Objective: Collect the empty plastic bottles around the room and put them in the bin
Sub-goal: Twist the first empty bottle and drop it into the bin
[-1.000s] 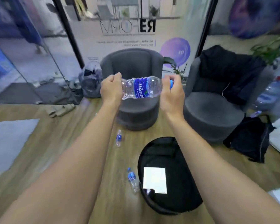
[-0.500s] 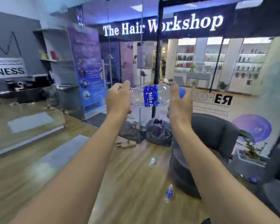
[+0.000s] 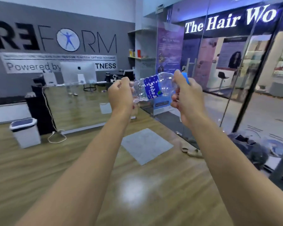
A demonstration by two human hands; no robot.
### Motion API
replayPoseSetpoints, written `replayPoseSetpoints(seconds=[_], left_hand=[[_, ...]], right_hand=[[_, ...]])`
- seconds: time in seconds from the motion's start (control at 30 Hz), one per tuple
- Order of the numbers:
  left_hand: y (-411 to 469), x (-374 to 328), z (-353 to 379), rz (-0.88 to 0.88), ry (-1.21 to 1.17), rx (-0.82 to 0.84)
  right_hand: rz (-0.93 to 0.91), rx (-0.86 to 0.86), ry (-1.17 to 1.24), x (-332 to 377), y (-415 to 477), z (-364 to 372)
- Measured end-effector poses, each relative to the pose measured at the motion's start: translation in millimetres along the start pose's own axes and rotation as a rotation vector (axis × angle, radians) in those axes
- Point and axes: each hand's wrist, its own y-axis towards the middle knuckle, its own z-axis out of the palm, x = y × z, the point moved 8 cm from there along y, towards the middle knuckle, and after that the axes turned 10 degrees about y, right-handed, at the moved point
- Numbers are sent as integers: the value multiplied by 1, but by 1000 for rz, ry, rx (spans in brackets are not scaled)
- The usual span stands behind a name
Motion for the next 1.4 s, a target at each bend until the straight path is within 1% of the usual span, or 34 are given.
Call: replayPoseSetpoints(seconds=[0.13,0.2,0.37,0.5,0.6,0.7,0.83,1.07,1.2,1.3,1.4], left_hand=[[61,19,-50,-23,30,-89],[91,29,-78,-41,63,-147],[162,58,-167,-75,123,-285],[217,86,-258,-124,167,-387],[253,108,-321,-161,151,-413],[288,116,-377,-178,124,-435],[353,117,-451,-139,127,-435],[457,164,-550,-189,75,-445],[521,194,-600,-230,88,-480],[575,207,-631,-250,104,-521],[622,221,-664,-273,108,-556]], right_hand=[[-65,72,-8,-42,31,78],[-67,116,-16,-66,45,120],[38,258,83,-136,58,237],[167,391,146,-197,51,345],[214,453,177,-234,41,420],[231,500,193,-257,30,491],[230,523,190,-282,24,583],[179,554,139,-341,38,717],[177,578,207,-386,54,797],[221,579,228,-424,75,857],[283,633,281,-459,89,916]])
